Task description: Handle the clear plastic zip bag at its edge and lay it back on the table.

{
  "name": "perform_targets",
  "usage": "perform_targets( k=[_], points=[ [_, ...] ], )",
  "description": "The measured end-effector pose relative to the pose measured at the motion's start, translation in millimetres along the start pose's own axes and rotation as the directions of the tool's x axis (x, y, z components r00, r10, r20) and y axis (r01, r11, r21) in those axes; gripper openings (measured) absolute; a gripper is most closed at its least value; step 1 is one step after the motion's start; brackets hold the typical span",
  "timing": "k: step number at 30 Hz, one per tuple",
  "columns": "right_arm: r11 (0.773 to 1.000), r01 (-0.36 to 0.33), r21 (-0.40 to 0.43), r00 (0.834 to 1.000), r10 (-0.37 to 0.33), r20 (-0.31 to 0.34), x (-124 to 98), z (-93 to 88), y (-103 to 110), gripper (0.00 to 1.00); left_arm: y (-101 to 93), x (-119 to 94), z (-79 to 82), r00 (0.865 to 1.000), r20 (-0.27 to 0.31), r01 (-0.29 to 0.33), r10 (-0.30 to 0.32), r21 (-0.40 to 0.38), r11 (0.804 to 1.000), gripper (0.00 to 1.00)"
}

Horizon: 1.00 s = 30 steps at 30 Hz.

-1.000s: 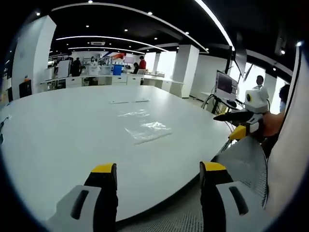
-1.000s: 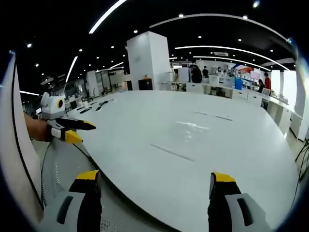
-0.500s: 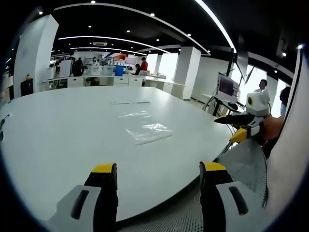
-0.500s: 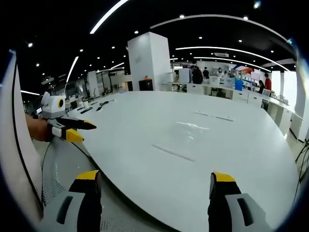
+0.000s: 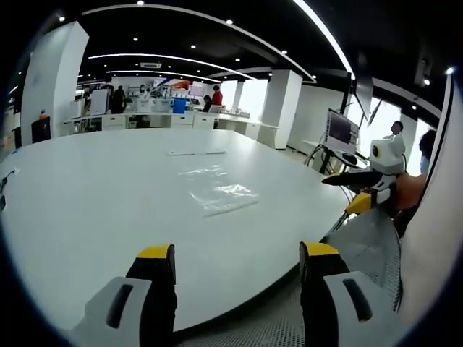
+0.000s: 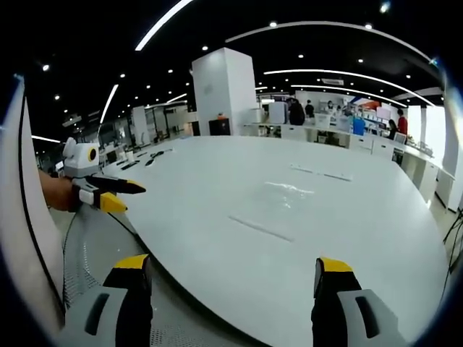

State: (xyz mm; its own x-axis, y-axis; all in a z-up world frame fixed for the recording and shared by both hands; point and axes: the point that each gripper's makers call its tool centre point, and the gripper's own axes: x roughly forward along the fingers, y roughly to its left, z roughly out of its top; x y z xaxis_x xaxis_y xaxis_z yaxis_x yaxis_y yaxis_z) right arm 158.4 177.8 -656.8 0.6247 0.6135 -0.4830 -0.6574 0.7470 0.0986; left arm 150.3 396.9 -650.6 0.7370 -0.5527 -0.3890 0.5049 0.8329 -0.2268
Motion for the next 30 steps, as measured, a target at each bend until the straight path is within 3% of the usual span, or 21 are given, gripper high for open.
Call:
perform_targets(
  k=[16,30],
  points=[
    [1.000,-0.004,-0.005,1.000,0.004,0.000,0,0.6,3,0.93,10.4,1,-7.0,1.000,-0.004,-0.001,0.001,0.004,1.000,0.68],
    [1.000,-0.008,-0.007,1.000,0.008,-0.003,0,-1.5,1,0.92,0.1,1,-3.1,1.000,-0.011,-0.001,0.001,0.009,1.000,0.67]
  ],
)
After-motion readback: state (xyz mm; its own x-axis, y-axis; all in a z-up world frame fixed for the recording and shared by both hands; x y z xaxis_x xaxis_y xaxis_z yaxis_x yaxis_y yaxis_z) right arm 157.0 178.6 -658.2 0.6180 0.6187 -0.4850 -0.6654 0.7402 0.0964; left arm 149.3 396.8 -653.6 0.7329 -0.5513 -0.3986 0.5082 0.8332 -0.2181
